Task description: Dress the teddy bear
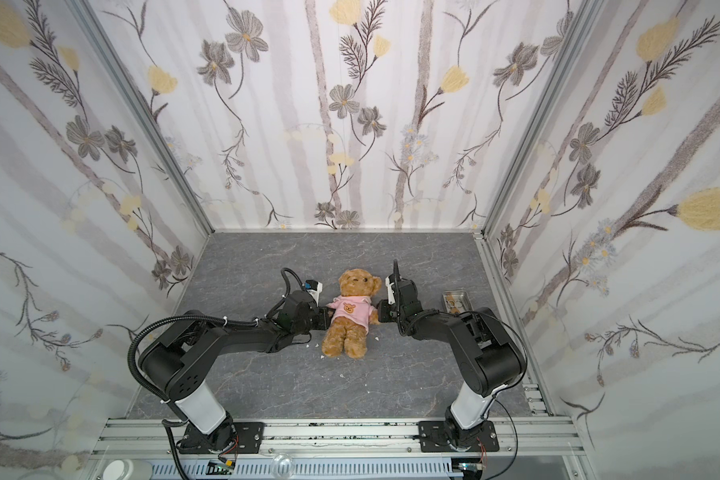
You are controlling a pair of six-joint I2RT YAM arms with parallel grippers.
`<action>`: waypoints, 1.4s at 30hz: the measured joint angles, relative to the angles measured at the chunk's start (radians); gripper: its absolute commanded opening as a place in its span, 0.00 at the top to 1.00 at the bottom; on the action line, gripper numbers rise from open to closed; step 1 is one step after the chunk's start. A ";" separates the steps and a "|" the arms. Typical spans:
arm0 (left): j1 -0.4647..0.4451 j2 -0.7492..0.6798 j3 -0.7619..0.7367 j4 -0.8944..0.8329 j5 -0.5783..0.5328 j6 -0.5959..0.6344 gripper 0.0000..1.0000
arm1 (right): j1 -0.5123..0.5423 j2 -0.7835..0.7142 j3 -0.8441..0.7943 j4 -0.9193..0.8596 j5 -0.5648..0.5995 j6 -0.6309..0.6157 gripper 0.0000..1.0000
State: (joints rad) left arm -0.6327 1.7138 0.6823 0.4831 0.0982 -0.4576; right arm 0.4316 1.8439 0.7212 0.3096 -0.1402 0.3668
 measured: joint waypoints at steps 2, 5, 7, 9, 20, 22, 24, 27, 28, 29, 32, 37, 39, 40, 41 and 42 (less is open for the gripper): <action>0.003 -0.013 -0.007 -0.005 -0.001 0.010 0.54 | -0.002 -0.038 0.007 -0.024 0.019 -0.025 0.69; 0.002 -0.055 -0.020 -0.010 0.001 0.013 0.42 | 0.011 -0.132 0.013 -0.041 0.031 -0.064 0.68; 0.002 -0.096 -0.034 -0.012 0.008 0.013 0.37 | 0.036 -0.208 0.011 -0.043 0.042 -0.085 0.67; 0.002 -0.154 -0.053 -0.013 0.006 0.012 0.35 | 0.074 -0.278 0.008 -0.040 0.042 -0.100 0.67; -0.076 -0.309 -0.046 -0.019 0.023 0.004 0.62 | 0.185 -0.220 -0.047 0.065 -0.050 -0.014 0.75; -0.106 -0.284 -0.016 -0.014 0.037 0.004 0.67 | 0.185 -0.199 -0.069 0.070 -0.067 0.008 0.77; -0.130 -0.238 0.013 -0.013 0.049 0.005 0.71 | 0.185 -0.179 -0.094 0.095 -0.082 0.027 0.77; -0.150 -0.154 0.044 -0.008 0.059 0.005 0.77 | 0.186 -0.163 -0.134 0.148 -0.097 0.051 0.77; -0.153 -0.127 0.047 -0.008 0.060 0.005 0.78 | 0.186 -0.161 -0.145 0.159 -0.098 0.056 0.77; -0.156 -0.103 0.047 -0.012 0.060 0.005 0.78 | 0.185 -0.158 -0.156 0.172 -0.098 0.064 0.77; -0.158 -0.064 0.026 -0.008 0.060 0.005 0.79 | 0.185 -0.156 -0.180 0.198 -0.101 0.070 0.77; -0.161 -0.064 -0.051 0.052 0.059 0.005 0.76 | 0.180 -0.153 -0.193 0.207 -0.124 0.070 0.75; -0.162 -0.083 -0.084 0.047 0.059 0.004 0.72 | 0.170 -0.159 -0.198 0.194 -0.131 0.070 0.74; -0.163 -0.096 -0.090 0.046 0.059 0.004 0.70 | 0.162 -0.169 -0.200 0.186 -0.130 0.069 0.73; -0.164 -0.111 -0.093 0.043 0.057 0.004 0.66 | 0.151 -0.182 -0.202 0.174 -0.129 0.064 0.72; -0.164 -0.125 -0.095 0.041 0.051 0.005 0.62 | 0.140 -0.196 -0.202 0.164 -0.123 0.057 0.70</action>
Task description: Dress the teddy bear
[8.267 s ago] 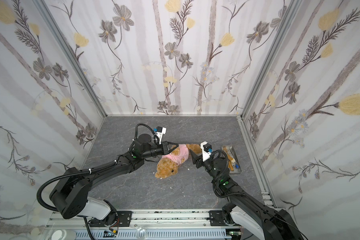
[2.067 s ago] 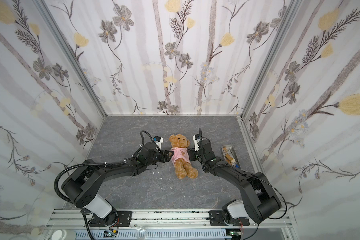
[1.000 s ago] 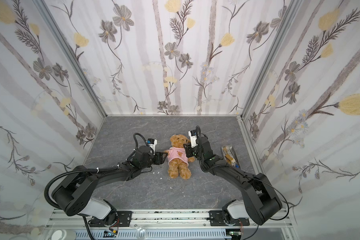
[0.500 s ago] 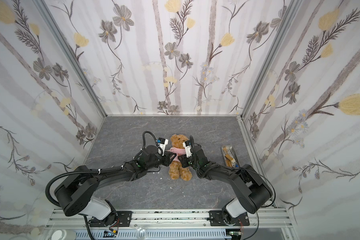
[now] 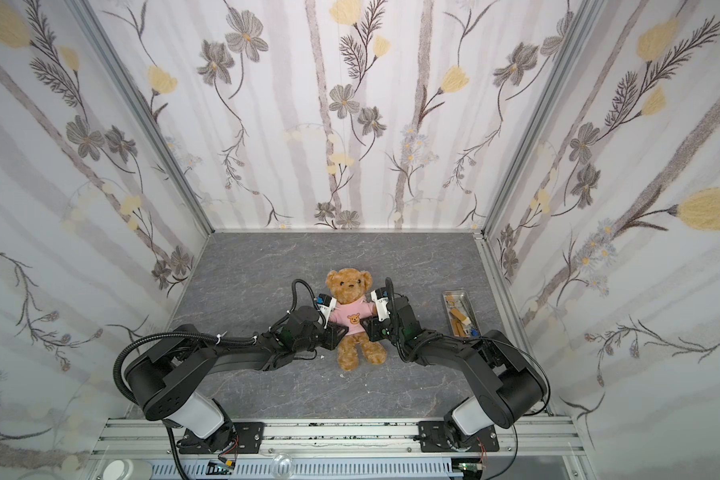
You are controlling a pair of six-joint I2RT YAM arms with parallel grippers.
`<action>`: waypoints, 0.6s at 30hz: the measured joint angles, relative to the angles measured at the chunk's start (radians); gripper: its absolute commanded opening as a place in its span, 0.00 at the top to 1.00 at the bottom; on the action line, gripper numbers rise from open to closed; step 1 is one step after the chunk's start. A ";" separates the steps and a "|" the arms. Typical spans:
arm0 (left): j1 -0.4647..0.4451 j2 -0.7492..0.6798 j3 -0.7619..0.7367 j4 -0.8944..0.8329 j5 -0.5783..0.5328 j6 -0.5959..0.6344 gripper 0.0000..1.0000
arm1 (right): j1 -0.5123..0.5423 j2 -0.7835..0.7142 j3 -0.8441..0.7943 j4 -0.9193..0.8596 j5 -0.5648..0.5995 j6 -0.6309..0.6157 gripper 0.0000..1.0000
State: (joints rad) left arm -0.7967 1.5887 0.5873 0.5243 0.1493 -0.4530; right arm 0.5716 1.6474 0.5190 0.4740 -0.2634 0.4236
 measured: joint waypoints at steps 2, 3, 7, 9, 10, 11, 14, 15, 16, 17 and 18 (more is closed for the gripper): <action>0.002 -0.031 0.000 -0.012 -0.014 0.000 0.54 | -0.021 -0.042 0.000 -0.035 0.007 -0.014 0.68; 0.002 -0.048 0.000 -0.017 -0.019 0.000 0.51 | -0.031 -0.076 0.001 -0.060 0.008 -0.018 0.67; 0.016 -0.132 0.000 -0.029 -0.044 0.005 0.41 | -0.062 -0.203 0.027 -0.136 0.035 -0.062 0.60; 0.033 -0.198 -0.007 -0.032 -0.065 0.014 0.38 | -0.072 -0.269 0.049 -0.194 0.077 -0.094 0.55; 0.044 -0.235 -0.014 -0.032 -0.078 0.025 0.36 | -0.076 -0.299 0.060 -0.223 0.106 -0.110 0.53; 0.058 -0.276 -0.024 -0.033 -0.096 0.038 0.35 | -0.081 -0.332 0.069 -0.252 0.143 -0.128 0.50; 0.106 -0.414 -0.063 -0.045 -0.164 0.090 0.29 | -0.095 -0.426 0.086 -0.312 0.281 -0.177 0.40; 0.126 -0.460 -0.076 -0.045 -0.196 0.114 0.27 | -0.102 -0.455 0.089 -0.328 0.334 -0.194 0.36; 0.145 -0.499 -0.086 -0.045 -0.229 0.144 0.24 | -0.110 -0.483 0.089 -0.340 0.392 -0.211 0.30; 0.163 -0.530 -0.095 -0.045 -0.260 0.173 0.21 | -0.117 -0.504 0.088 -0.344 0.443 -0.227 0.24; 0.183 -0.555 -0.103 -0.045 -0.296 0.206 0.17 | -0.124 -0.521 0.084 -0.339 0.496 -0.243 0.20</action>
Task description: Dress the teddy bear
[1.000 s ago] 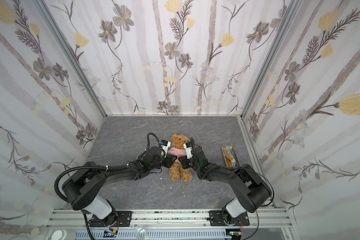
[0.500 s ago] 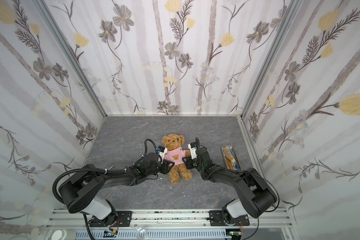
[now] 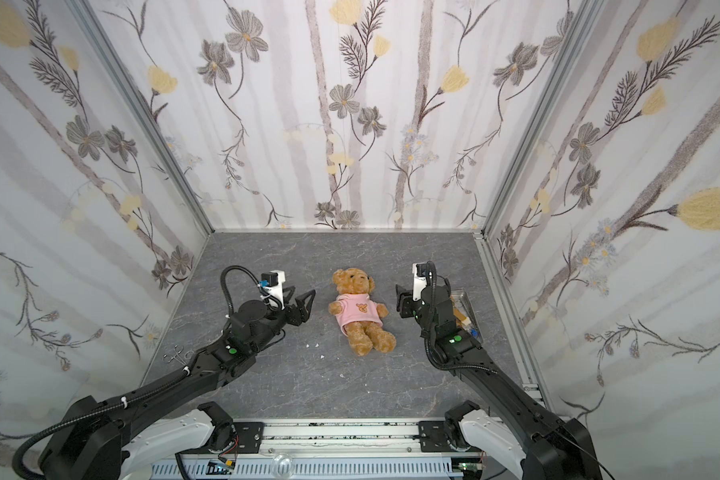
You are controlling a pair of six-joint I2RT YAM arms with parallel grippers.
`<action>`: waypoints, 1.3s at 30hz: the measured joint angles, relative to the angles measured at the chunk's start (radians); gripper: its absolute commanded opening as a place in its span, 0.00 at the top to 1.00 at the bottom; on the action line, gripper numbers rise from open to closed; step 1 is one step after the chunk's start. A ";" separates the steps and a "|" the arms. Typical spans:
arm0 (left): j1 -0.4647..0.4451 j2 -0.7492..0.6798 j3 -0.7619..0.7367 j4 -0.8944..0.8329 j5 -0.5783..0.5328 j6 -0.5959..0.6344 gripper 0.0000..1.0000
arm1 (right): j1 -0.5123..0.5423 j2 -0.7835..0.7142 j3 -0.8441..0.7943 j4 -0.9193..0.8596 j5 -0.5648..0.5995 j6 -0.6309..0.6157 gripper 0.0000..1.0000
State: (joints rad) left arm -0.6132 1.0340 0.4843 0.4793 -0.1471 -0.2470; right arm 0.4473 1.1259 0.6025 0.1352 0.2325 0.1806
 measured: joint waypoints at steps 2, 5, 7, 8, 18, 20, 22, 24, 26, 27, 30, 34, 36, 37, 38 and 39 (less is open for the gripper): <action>0.045 -0.023 -0.011 0.001 -0.063 0.063 0.10 | -0.019 -0.026 -0.022 0.019 0.099 -0.033 0.13; 0.135 0.000 -0.021 0.003 -0.149 0.124 0.00 | -0.064 -0.031 -0.083 0.071 0.211 -0.063 0.02; 0.196 0.037 -0.031 0.007 -0.206 0.143 0.00 | -0.105 -0.019 -0.135 0.127 0.268 -0.079 0.00; 0.222 0.052 -0.040 0.020 -0.229 0.146 0.00 | -0.124 -0.007 -0.157 0.158 0.283 -0.084 0.00; 0.413 0.224 -0.202 0.303 -0.292 0.229 0.00 | -0.250 0.197 -0.270 0.489 0.288 -0.153 0.00; 0.442 0.266 -0.227 0.376 -0.270 0.247 0.00 | -0.261 0.213 -0.280 0.519 0.265 -0.175 0.00; 0.469 0.309 -0.252 0.452 -0.249 0.248 0.00 | -0.266 0.218 -0.302 0.613 0.217 -0.201 0.00; 0.488 0.332 -0.260 0.498 -0.218 0.261 0.00 | -0.277 0.218 -0.328 0.681 0.179 -0.225 0.00; 0.509 0.345 -0.260 0.550 -0.174 0.267 0.00 | -0.293 0.220 -0.347 0.738 0.149 -0.244 0.00; 0.522 0.349 -0.260 0.570 -0.144 0.265 0.00 | -0.305 0.223 -0.348 0.757 0.123 -0.250 0.00; 0.555 0.372 -0.260 0.624 -0.080 0.244 0.00 | -0.342 0.235 -0.327 0.777 0.049 -0.251 0.00; 0.568 0.474 -0.260 0.717 0.004 0.222 0.00 | -0.383 0.271 -0.349 0.880 -0.060 -0.219 0.00; 0.569 0.526 -0.260 0.757 0.030 0.221 0.00 | -0.387 0.315 -0.369 0.939 -0.093 -0.211 0.00; 0.570 0.538 -0.260 0.760 0.041 0.221 0.00 | -0.390 0.339 -0.387 0.982 -0.113 -0.202 0.00; 0.571 0.542 -0.262 0.769 0.050 0.221 0.00 | -0.395 0.356 -0.402 1.012 -0.125 -0.199 0.00; 0.571 0.546 -0.262 0.784 0.059 0.221 0.00 | -0.400 0.368 -0.417 1.034 -0.125 -0.196 0.00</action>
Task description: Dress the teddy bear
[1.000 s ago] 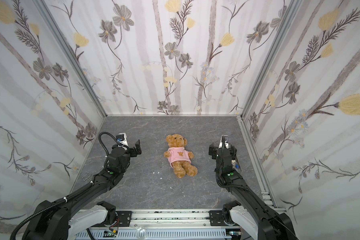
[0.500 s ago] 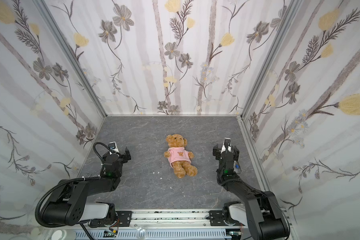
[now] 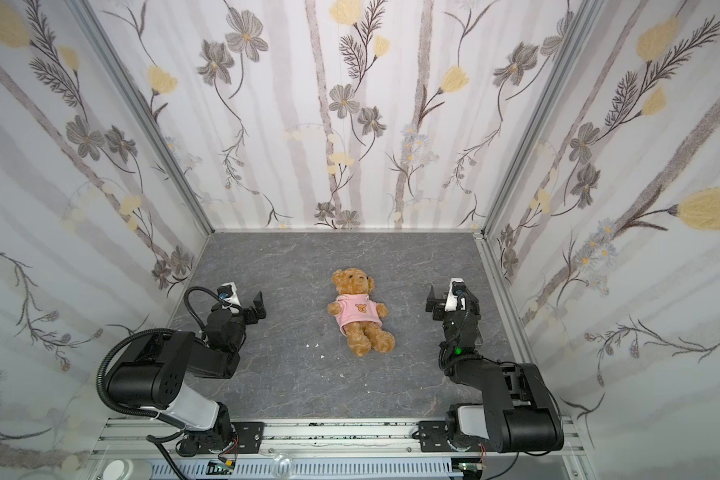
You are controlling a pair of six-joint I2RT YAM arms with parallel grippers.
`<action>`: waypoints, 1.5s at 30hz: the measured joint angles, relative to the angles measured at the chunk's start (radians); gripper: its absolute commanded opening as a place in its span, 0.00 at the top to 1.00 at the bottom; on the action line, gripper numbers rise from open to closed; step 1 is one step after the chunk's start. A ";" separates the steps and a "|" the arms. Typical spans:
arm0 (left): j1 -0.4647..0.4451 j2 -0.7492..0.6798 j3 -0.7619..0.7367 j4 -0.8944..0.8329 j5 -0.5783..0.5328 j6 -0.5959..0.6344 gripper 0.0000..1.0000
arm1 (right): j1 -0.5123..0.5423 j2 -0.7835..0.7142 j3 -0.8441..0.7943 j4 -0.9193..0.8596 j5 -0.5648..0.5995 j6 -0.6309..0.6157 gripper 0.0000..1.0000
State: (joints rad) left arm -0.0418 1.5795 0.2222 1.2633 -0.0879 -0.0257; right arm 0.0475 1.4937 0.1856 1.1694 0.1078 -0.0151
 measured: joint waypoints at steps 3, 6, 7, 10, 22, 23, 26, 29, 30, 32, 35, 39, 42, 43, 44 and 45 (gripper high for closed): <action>0.002 0.002 0.000 0.031 0.029 0.000 0.00 | -0.008 0.005 -0.004 0.048 -0.005 0.010 0.00; 0.002 0.005 0.001 0.035 0.019 -0.001 0.00 | -0.016 0.008 0.020 0.055 -0.024 0.025 0.00; 0.002 0.005 0.001 0.035 0.011 -0.003 0.00 | -0.018 0.008 0.021 0.061 -0.023 0.028 0.00; 0.003 0.005 0.001 0.044 -0.006 -0.008 0.00 | -0.021 0.008 0.021 0.060 -0.021 0.037 0.00; 0.002 0.005 0.002 0.050 -0.013 -0.008 0.00 | -0.022 0.008 0.021 0.061 -0.019 0.040 0.00; 0.002 0.005 0.002 0.050 -0.013 -0.008 0.00 | -0.022 0.008 0.021 0.061 -0.019 0.040 0.00; 0.002 0.005 0.002 0.050 -0.013 -0.008 0.00 | -0.022 0.008 0.021 0.061 -0.019 0.040 0.00; 0.002 0.005 0.002 0.050 -0.013 -0.008 0.00 | -0.022 0.008 0.021 0.061 -0.019 0.040 0.00; 0.002 0.005 0.002 0.050 -0.013 -0.008 0.00 | -0.022 0.008 0.021 0.061 -0.019 0.040 0.00; 0.002 0.005 0.002 0.050 -0.013 -0.008 0.00 | -0.022 0.008 0.021 0.061 -0.019 0.040 0.00; 0.002 0.005 0.002 0.050 -0.013 -0.008 0.00 | -0.021 0.008 0.021 0.061 -0.019 0.040 0.00; 0.002 0.006 0.005 0.050 -0.012 -0.008 0.00 | -0.021 0.008 0.021 0.061 -0.019 0.040 0.00; 0.002 0.007 0.008 0.050 -0.011 -0.008 0.00 | -0.021 0.008 0.021 0.061 -0.019 0.040 0.00; 0.002 0.007 0.008 0.050 -0.011 -0.008 0.00 | -0.021 0.008 0.021 0.061 -0.019 0.040 0.00; 0.002 0.007 0.008 0.050 -0.010 -0.008 0.00 | -0.021 0.008 0.021 0.061 -0.019 0.040 0.00; 0.002 0.007 0.008 0.050 -0.007 -0.008 0.00 | -0.021 0.008 0.021 0.061 -0.019 0.040 0.00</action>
State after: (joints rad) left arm -0.0395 1.5867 0.2302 1.3128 -0.0952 -0.0334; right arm 0.0261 1.5021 0.2070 1.2301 0.0883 0.0254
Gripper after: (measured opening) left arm 0.997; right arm 0.995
